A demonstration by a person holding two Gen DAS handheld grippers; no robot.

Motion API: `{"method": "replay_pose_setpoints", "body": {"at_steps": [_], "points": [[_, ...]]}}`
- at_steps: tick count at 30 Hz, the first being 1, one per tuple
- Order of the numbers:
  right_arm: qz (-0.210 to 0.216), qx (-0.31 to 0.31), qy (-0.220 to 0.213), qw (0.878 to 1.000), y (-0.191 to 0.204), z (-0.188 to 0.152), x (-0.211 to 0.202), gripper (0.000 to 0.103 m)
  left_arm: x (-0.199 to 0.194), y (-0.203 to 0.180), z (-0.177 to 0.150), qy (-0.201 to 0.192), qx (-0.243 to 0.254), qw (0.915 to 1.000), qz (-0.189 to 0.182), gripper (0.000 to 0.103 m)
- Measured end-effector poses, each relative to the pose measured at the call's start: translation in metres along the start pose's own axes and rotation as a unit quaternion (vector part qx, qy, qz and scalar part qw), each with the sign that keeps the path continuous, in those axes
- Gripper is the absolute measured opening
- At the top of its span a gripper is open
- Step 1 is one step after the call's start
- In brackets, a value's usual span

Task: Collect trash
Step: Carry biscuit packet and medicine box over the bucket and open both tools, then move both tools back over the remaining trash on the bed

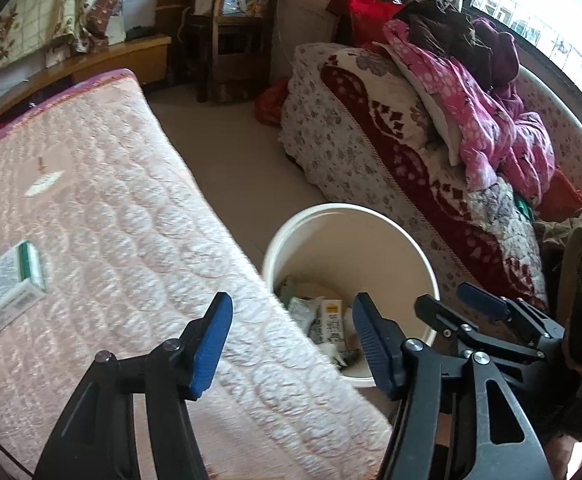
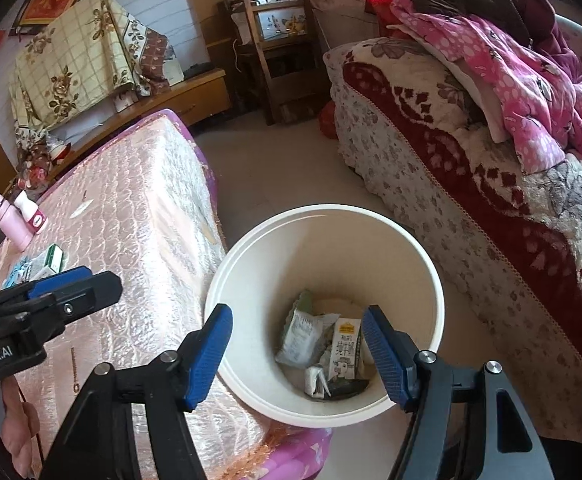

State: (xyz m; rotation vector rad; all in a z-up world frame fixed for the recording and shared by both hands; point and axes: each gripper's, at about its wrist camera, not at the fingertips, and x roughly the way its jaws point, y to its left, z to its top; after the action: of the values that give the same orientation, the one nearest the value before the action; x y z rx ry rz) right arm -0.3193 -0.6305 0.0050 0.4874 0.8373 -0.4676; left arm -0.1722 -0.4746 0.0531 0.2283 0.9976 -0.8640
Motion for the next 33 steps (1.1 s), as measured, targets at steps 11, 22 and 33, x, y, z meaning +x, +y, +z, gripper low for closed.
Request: {"method": "replay_pose_setpoints", "body": {"at_steps": [11, 22, 33], "points": [[0.013, -0.026, -0.008, 1.000, 0.033, 0.002, -0.008, 0.071, -0.027, 0.033, -0.013, -0.024, -0.018, 0.9987, 0.041, 0.063], [0.047, -0.068, -0.006, 0.997, 0.092, 0.002, -0.010, 0.071, -0.059, 0.092, -0.033, -0.037, -0.059, 0.9937, 0.088, 0.063], [0.097, -0.126, 0.018, 0.987, 0.174, -0.009, 0.004, 0.071, -0.098, 0.187, -0.068, -0.034, -0.122, 0.9805, 0.151, 0.063]]}}
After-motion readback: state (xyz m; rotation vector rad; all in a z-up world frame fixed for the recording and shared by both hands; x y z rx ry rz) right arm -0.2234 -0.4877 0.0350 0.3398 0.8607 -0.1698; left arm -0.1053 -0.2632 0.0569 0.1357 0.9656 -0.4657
